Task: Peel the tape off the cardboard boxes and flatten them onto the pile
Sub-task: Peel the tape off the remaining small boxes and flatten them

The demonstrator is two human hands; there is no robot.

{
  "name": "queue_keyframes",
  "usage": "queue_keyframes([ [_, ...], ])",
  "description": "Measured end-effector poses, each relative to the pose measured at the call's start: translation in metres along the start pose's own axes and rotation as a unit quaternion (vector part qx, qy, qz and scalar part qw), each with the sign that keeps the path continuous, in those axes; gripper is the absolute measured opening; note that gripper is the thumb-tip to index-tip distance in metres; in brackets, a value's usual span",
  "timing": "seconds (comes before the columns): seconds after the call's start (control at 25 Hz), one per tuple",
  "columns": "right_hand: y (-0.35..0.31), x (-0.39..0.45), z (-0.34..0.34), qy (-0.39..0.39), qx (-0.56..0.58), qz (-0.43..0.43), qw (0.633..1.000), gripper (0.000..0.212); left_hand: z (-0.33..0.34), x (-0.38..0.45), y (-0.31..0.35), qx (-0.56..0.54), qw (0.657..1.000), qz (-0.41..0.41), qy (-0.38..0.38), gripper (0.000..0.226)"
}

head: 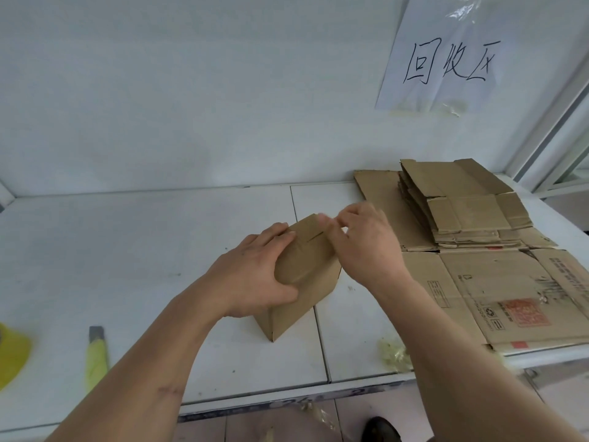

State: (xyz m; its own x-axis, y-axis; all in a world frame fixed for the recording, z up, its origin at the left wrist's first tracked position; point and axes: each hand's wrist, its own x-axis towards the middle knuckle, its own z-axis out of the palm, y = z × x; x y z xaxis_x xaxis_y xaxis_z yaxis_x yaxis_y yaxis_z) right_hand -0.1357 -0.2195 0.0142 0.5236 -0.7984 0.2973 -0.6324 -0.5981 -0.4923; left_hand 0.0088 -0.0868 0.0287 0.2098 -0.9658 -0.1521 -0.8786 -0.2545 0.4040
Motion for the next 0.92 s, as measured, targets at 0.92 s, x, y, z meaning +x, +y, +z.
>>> queue_keyframes([
  [0.92, 0.028, -0.014, -0.035, -0.027, 0.183, 0.104, 0.977, 0.009, 0.004, -0.006, 0.020, 0.055, 0.998, -0.028, 0.004, 0.088],
])
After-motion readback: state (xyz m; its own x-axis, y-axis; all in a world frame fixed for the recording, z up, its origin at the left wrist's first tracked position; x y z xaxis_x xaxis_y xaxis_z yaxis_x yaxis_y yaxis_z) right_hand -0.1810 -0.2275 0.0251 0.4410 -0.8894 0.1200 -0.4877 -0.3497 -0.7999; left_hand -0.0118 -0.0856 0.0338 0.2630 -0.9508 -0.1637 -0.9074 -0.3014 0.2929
